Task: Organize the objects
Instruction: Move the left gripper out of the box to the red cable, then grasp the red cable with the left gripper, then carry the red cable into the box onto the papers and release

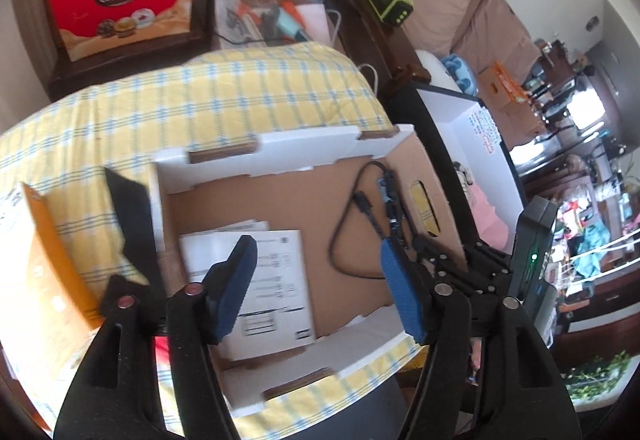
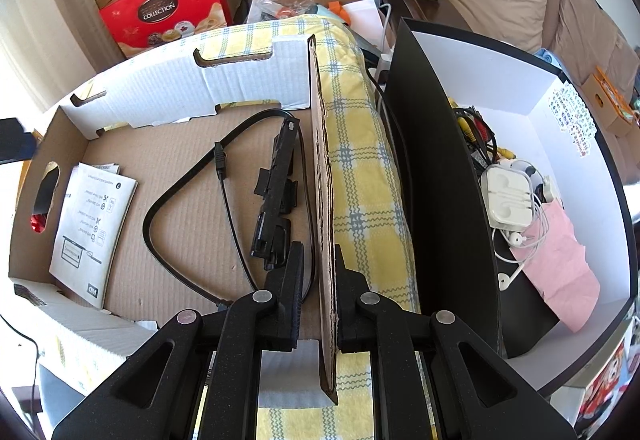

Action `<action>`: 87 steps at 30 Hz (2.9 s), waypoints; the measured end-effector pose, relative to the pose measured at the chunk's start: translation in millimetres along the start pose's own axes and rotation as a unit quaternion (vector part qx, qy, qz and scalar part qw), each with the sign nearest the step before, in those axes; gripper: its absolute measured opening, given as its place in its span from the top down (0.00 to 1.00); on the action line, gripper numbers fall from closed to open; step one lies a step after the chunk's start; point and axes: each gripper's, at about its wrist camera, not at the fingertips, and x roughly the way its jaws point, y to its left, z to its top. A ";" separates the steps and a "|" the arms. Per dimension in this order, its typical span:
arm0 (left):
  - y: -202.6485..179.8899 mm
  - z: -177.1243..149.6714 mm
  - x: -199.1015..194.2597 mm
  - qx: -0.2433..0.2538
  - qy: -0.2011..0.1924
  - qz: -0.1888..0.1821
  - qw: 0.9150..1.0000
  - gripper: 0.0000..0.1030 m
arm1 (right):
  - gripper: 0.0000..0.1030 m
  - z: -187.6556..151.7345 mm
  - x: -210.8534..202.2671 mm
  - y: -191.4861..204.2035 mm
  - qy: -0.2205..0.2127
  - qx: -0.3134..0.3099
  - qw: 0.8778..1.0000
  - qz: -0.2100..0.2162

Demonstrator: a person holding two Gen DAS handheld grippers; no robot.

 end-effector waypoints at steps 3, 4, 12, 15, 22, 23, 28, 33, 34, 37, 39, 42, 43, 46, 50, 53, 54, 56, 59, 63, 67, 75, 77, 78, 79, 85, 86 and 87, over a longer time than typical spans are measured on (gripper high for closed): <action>18.7 -5.6 -13.5 0.000 -0.009 0.020 1.000 0.38 | 0.90 -0.7 -1.2 0.8 0.000 0.000 1.000 -0.001; 24.7 -8.2 -16.4 -0.001 -0.011 0.026 1.000 0.33 | 0.90 -0.7 -1.3 0.5 0.000 0.000 1.000 -0.001; 71.5 -38.9 -28.2 -0.020 -0.004 0.046 0.999 0.19 | 0.90 -0.7 -1.1 -0.6 0.000 -0.002 1.000 -0.003; 85.3 -56.3 -28.1 -0.028 0.001 0.053 0.998 0.19 | 0.90 -0.6 -1.1 -0.5 0.000 -0.002 1.000 -0.002; 113.7 -88.7 -25.9 -0.086 -0.010 0.035 0.996 0.19 | 0.90 -0.4 -1.4 -1.0 -0.001 -0.004 1.000 -0.008; 116.4 -91.3 -25.0 -0.094 -0.012 0.030 0.995 0.19 | 0.90 -0.2 -1.5 -1.4 -0.001 -0.004 1.000 -0.009; 126.0 -98.9 -15.5 -0.127 -0.011 0.011 0.992 0.21 | 0.90 0.8 -1.5 -2.4 0.000 -0.005 1.000 -0.009; 121.6 -99.4 -9.2 -0.135 -0.017 -0.003 0.991 0.31 | 0.90 0.8 -0.7 -3.4 0.000 0.001 1.000 -0.009; 120.9 -99.3 -8.0 -0.138 -0.019 -0.004 0.990 0.31 | 0.90 0.8 -0.6 -3.5 0.000 0.001 1.000 -0.009; 123.5 -99.4 -6.0 -0.158 -0.030 -0.011 0.987 0.38 | 0.90 0.6 -0.5 -4.0 0.000 0.001 1.000 -0.009; 127.3 -99.8 -2.9 -0.178 -0.033 -0.023 0.983 0.41 | 0.90 0.6 -0.5 -3.7 0.000 0.001 1.000 -0.009; 131.3 -101.0 0.9 -0.200 -0.036 -0.030 0.979 0.47 | 0.90 0.5 -0.4 -3.9 -0.001 0.003 1.000 -0.007; 132.7 -101.3 1.9 -0.206 -0.039 -0.030 0.977 0.49 | 0.90 0.3 -0.4 -3.4 -0.001 0.003 1.000 -0.007; 141.0 -102.0 7.1 -0.242 -0.042 -0.047 0.968 0.49 | 0.90 0.1 -0.2 -3.3 -0.001 0.003 1.000 -0.008; 149.8 -102.0 15.4 -0.283 -0.042 -0.070 0.956 0.49 | 0.90 -0.2 0.3 -3.3 0.000 0.003 1.000 -0.007; 148.5 -99.0 19.2 -0.292 -0.043 -0.073 0.953 0.49 | 0.90 -0.5 0.6 -2.6 0.000 0.003 1.000 -0.008; 148.4 -98.4 19.9 -0.293 -0.046 -0.072 0.952 0.49 | 0.90 -0.7 0.8 -2.1 0.000 0.003 1.000 -0.009; 149.1 -98.0 21.3 -0.298 -0.050 -0.073 0.951 0.58 | 0.89 -0.8 1.1 -1.7 0.000 0.003 1.000 -0.008; 151.0 -100.7 24.9 -0.299 -0.053 -0.073 0.950 0.67 | 0.89 -0.9 1.5 -1.3 0.000 0.002 1.000 -0.009; 151.9 -104.3 22.7 -0.297 -0.056 -0.075 0.950 0.72 | 0.89 -0.8 2.1 -0.7 0.000 0.002 1.000 -0.009; 146.2 -108.8 12.9 -0.279 -0.067 -0.072 0.955 0.74 | 0.89 -0.9 2.0 -1.0 0.000 0.002 1.000 -0.009; 131.9 -117.5 -21.7 -0.245 -0.100 -0.086 0.960 0.76 | 0.89 -0.9 2.1 -0.9 0.000 0.002 1.000 -0.009; 129.0 -117.8 -30.1 -0.240 -0.105 -0.096 0.960 0.76 | 0.89 -1.0 2.0 -1.1 0.000 0.002 1.000 -0.009; 127.7 -118.2 -35.3 -0.238 -0.110 -0.100 0.960 0.76 | 0.89 -1.0 2.1 -0.9 0.000 0.002 1.000 -0.009; 124.6 -117.0 -40.5 -0.233 -0.115 -0.104 0.960 0.76 | 0.89 -1.0 2.1 -1.2 0.000 0.002 1.000 -0.009; 102.0 -103.3 -64.9 -0.196 -0.131 -0.128 0.963 0.77 | 0.89 -1.3 3.1 -0.6 0.000 0.003 1.000 -0.005; 96.8 -99.2 -65.6 -0.188 -0.129 -0.130 0.965 0.77 | 0.89 -1.2 3.1 -1.3 0.001 0.006 1.000 0.000; 92.1 -95.2 -64.9 -0.180 -0.127 -0.131 0.967 0.77 | 0.89 -1.5 3.2 -2.7 0.001 0.011 1.000 0.006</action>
